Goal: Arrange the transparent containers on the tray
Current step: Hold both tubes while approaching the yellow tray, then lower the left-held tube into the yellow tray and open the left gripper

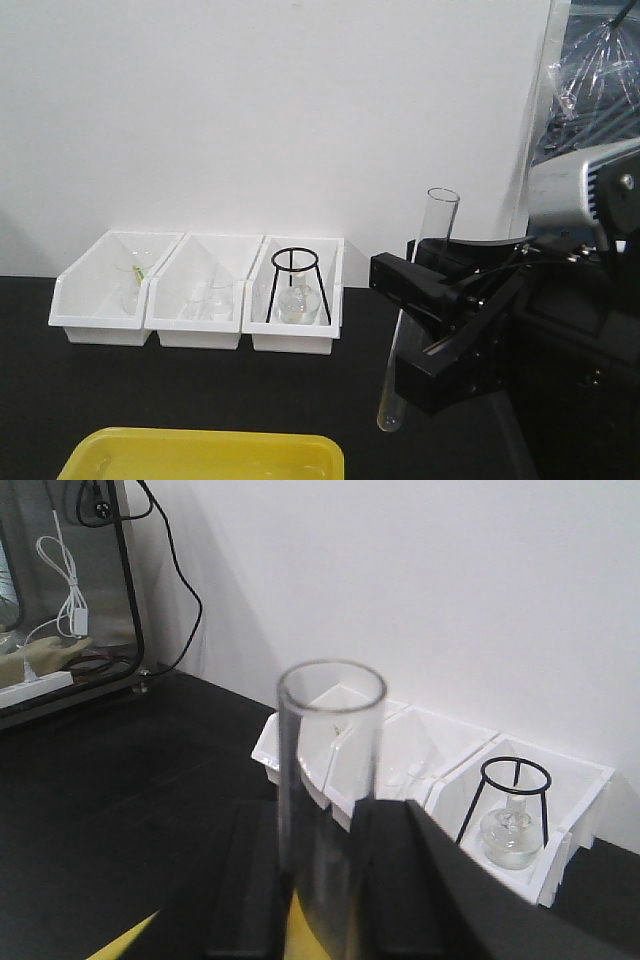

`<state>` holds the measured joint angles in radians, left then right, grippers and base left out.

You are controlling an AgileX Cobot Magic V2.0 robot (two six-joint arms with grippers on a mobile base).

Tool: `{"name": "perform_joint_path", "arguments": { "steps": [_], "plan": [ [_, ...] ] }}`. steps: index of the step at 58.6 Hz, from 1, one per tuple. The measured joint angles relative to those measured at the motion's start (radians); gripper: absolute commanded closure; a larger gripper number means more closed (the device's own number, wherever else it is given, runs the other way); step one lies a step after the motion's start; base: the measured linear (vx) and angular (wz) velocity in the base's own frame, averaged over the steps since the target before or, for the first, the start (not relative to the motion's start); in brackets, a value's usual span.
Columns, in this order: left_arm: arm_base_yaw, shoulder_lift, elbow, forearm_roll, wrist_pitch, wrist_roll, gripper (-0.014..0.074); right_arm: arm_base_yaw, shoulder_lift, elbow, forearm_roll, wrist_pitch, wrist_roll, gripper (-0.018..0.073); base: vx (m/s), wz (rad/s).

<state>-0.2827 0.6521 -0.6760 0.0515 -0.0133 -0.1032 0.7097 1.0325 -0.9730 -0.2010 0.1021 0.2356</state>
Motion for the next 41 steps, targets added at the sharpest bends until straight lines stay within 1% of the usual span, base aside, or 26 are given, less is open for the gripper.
{"name": "perform_joint_path", "arguments": {
  "steps": [29,32,41],
  "plan": [
    [0.0,0.0,0.0,0.0,0.013,0.0,0.0514,0.0,0.0,0.0,0.0,0.0,0.0,0.0571,0.0,0.0],
    [0.0,0.0,0.0,0.0,0.046,0.0,0.0514,0.0,0.0,0.0,0.0,0.0,0.0,0.0571,0.0,0.0],
    [0.0,0.041,0.0,0.0,0.193,-0.001,0.0513,0.0,0.0,0.0,0.01,0.0,0.0,0.0571,0.0,0.0]
  ]
}}
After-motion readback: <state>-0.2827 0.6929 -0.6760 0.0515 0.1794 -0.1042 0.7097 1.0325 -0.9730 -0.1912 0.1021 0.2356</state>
